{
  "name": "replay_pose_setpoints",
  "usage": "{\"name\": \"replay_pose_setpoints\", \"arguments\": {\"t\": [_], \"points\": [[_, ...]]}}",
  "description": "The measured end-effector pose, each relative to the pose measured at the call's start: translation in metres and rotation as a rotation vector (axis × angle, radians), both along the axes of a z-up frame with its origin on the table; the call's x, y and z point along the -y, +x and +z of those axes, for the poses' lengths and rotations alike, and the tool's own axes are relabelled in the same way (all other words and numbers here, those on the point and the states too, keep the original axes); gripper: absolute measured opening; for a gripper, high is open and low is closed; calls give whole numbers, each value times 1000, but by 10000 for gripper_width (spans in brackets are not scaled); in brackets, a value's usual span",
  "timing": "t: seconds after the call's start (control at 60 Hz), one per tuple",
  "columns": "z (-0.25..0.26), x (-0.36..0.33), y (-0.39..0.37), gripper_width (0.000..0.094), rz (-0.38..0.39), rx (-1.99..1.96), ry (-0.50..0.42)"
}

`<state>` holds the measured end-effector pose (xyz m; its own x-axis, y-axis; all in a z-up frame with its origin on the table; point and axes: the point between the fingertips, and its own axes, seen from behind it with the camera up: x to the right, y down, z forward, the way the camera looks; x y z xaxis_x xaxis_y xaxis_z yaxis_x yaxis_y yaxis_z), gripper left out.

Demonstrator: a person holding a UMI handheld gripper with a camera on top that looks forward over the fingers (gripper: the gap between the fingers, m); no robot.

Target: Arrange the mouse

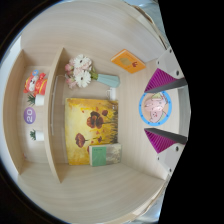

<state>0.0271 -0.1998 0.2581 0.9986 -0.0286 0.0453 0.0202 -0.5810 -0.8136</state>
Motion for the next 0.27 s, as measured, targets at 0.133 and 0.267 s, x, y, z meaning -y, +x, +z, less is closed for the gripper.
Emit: {"name": "replay_pose_setpoints", "arguments": {"t": [0.133, 0.267], "points": [[4, 4, -4, 682, 1, -13, 13], [3, 9, 0, 682, -5, -14, 10]]}}
